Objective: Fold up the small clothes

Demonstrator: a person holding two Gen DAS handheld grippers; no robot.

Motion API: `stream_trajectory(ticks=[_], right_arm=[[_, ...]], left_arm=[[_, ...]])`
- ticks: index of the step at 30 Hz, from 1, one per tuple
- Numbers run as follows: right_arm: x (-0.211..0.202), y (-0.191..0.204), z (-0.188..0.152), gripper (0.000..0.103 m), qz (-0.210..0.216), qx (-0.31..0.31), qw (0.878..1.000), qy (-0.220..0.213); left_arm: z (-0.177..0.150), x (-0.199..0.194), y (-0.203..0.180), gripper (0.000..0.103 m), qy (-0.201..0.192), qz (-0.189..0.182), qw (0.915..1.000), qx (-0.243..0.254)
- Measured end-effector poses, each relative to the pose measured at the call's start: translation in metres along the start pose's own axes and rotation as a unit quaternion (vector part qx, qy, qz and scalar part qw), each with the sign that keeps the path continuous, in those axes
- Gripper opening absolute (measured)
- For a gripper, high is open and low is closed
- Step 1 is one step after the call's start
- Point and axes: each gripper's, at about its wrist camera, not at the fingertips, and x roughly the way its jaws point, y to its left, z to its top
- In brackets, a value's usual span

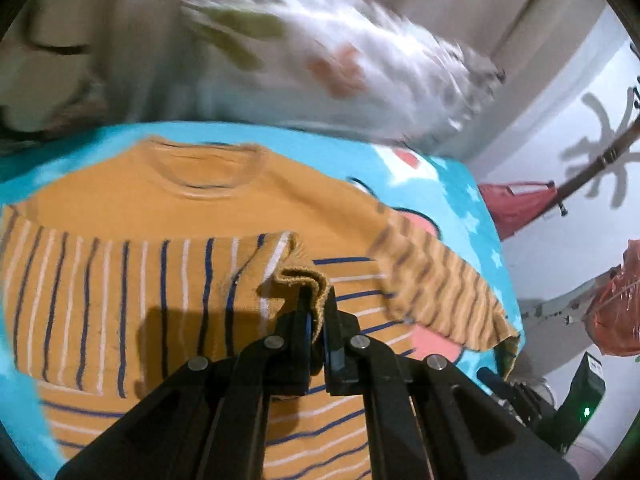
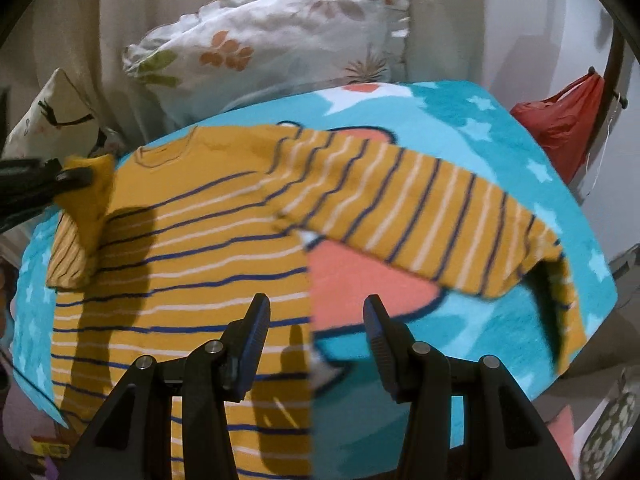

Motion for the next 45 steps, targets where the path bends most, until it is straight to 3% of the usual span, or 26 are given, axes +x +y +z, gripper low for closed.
stream_trajectory(ticks=[4, 8, 12, 17, 21, 26, 27, 28, 29, 33, 38, 41, 45], right_arm=[[0.006, -0.041, 0.001, 0.053, -0.003, 0.010, 1.000, 0.012], [0.014, -0.078, 0.007, 0.053, 0.004, 0.030, 0.999, 0.021], [0.019, -0.087, 0.023, 0.053, 0.027, 0.030, 0.999, 0.016], [0.031, -0.047, 0.053, 0.053, 0.098, -0.012, 0.995, 0.010], [0.061, 0.012, 0.071, 0.053, 0.185, -0.053, 0.980, 0.041], [0.111, 0.070, 0.076, 0.053, 0.191, -0.096, 0.973, 0.085], [0.120, 0.080, 0.077, 0.045, 0.187, -0.101, 0.973, 0.094], [0.127, 0.085, 0.078, 0.032, 0.186, -0.105, 0.972, 0.100], [0.134, 0.092, 0.078, 0.010, 0.185, -0.111, 0.970, 0.109], [0.128, 0.085, 0.088, 0.009, 0.179, -0.105, 0.974, 0.089], [0.134, 0.062, 0.089, 0.011, 0.117, -0.102, 0.984, 0.085], [0.119, 0.045, 0.083, 0.013, 0.140, -0.087, 0.984, 0.073], [0.090, -0.001, 0.066, 0.029, 0.162, -0.051, 0.984, 0.061]], left_arm=[[-0.003, 0.048, -0.033, 0.010, 0.024, 0.012, 0.9996, 0.003], [-0.013, 0.064, -0.036, 0.023, 0.057, -0.029, 0.9976, -0.029], [-0.035, 0.026, -0.032, 0.055, 0.026, -0.011, 0.9991, -0.031], [-0.077, -0.024, 0.004, 0.061, -0.004, 0.051, 0.9953, -0.082], [-0.119, -0.059, 0.047, 0.061, -0.021, 0.086, 0.9822, -0.166], [-0.156, -0.095, 0.076, 0.061, -0.052, 0.127, 0.9643, -0.226], [-0.161, -0.102, 0.079, 0.061, -0.058, 0.139, 0.9612, -0.231], [-0.165, -0.107, 0.081, 0.061, -0.062, 0.150, 0.9587, -0.234], [-0.168, -0.110, 0.082, 0.061, -0.066, 0.158, 0.9567, -0.235], [-0.176, -0.117, 0.086, 0.061, -0.073, 0.183, 0.9507, -0.240], [-0.173, -0.109, 0.084, 0.061, -0.059, 0.176, 0.9551, -0.231], [-0.160, -0.096, 0.070, 0.061, -0.049, 0.164, 0.9638, -0.205], [-0.144, -0.075, 0.042, 0.061, -0.034, 0.135, 0.9774, -0.159]])
